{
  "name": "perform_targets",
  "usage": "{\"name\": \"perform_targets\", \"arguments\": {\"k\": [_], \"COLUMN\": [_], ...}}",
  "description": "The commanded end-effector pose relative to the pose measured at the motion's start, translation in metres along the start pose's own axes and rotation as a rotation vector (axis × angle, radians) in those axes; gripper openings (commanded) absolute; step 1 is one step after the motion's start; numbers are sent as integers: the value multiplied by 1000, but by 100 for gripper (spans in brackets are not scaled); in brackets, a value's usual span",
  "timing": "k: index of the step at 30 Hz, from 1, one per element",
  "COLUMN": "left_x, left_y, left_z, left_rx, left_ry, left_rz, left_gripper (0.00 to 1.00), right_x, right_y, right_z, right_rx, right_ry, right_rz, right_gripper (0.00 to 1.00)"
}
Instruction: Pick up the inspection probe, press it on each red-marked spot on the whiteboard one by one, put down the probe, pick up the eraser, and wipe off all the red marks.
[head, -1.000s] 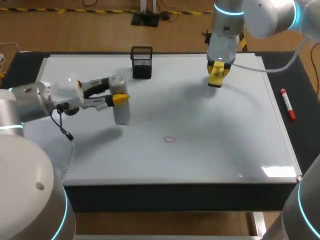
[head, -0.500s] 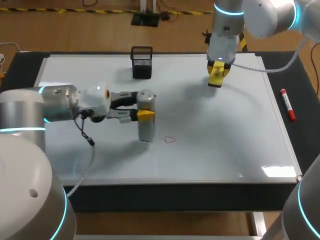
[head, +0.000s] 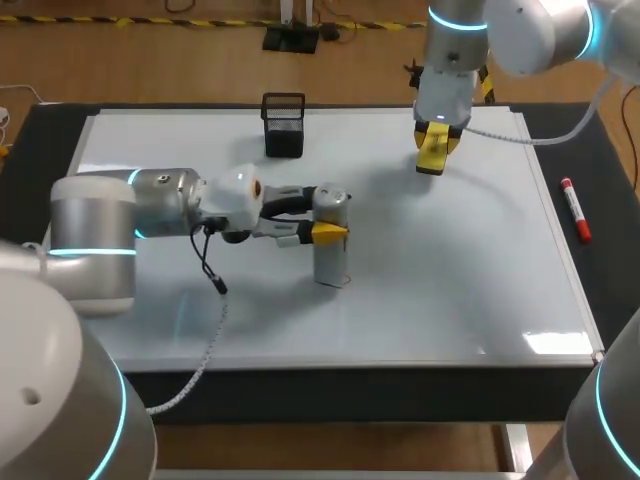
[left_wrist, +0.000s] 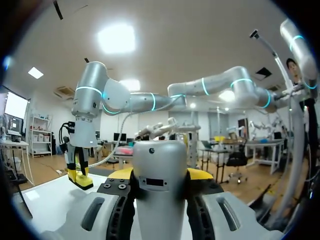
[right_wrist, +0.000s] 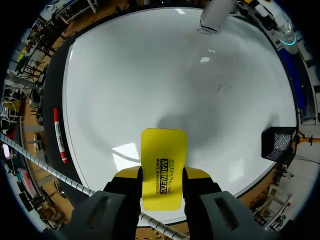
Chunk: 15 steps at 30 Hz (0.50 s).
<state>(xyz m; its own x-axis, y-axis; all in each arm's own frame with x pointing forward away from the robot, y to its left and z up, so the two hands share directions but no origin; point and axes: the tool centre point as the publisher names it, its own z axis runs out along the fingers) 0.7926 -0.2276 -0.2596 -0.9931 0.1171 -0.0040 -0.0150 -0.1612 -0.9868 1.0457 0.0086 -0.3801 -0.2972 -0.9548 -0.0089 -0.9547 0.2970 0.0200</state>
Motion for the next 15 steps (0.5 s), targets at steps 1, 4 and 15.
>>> {"name": "perform_targets", "arguments": {"k": [1, 4, 15], "left_x": [-7, -10, -12], "left_y": [4, 6, 11], "left_z": [6, 9, 17], "left_rx": [5, 4, 10], "left_ry": [10, 4, 5], "left_rz": [-6, -8, -20], "left_gripper": [0, 0, 0], "right_x": [0, 0, 0], "right_y": [-1, -1, -1], "right_z": [-1, -1, -1], "right_rx": [1, 1, 1], "right_ry": [3, 3, 3], "right_rz": [-2, -2, -2], "right_gripper": [0, 0, 0]}}
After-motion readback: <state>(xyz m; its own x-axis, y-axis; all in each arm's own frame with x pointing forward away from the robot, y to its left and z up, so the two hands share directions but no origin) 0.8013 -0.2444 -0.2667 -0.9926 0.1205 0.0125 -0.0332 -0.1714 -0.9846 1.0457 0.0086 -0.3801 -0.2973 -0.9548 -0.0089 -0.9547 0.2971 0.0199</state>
